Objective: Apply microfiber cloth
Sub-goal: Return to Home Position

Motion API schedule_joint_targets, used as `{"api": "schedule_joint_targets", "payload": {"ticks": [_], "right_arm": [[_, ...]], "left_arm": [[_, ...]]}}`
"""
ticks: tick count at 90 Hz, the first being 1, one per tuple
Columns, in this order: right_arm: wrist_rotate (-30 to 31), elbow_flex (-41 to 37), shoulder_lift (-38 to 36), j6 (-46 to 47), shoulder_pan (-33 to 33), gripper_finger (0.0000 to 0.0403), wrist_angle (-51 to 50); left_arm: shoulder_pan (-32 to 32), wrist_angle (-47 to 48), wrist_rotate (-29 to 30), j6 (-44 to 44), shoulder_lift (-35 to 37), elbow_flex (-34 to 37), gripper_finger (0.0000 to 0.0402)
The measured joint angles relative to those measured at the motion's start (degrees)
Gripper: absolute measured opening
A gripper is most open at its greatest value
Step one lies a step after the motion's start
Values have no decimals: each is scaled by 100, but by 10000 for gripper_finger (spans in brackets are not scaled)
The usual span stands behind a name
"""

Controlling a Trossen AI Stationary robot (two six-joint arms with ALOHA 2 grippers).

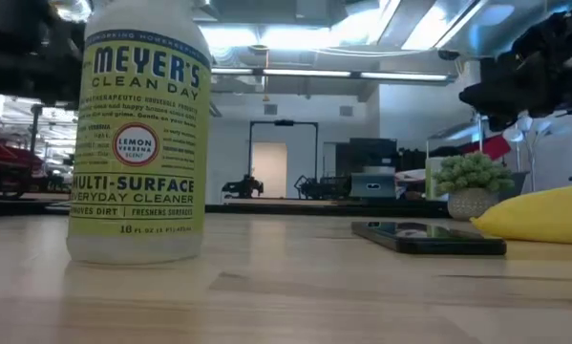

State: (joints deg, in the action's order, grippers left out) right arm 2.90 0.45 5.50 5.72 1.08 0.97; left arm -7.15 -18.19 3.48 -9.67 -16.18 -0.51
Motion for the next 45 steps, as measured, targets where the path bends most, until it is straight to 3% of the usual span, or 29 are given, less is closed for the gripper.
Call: {"api": "schedule_joint_targets", "payload": {"ticks": [14,27,45], "right_arm": [[0,0,0,0,0,40,2],[0,0,0,0,0,40,3],[2,0,0,0,0,40,-2]], "left_arm": [[43,375,-30,114,704,0,8],[149,1701,349,-224,1406,2,8],[223,1601,735,46,1592,2,8]]}}
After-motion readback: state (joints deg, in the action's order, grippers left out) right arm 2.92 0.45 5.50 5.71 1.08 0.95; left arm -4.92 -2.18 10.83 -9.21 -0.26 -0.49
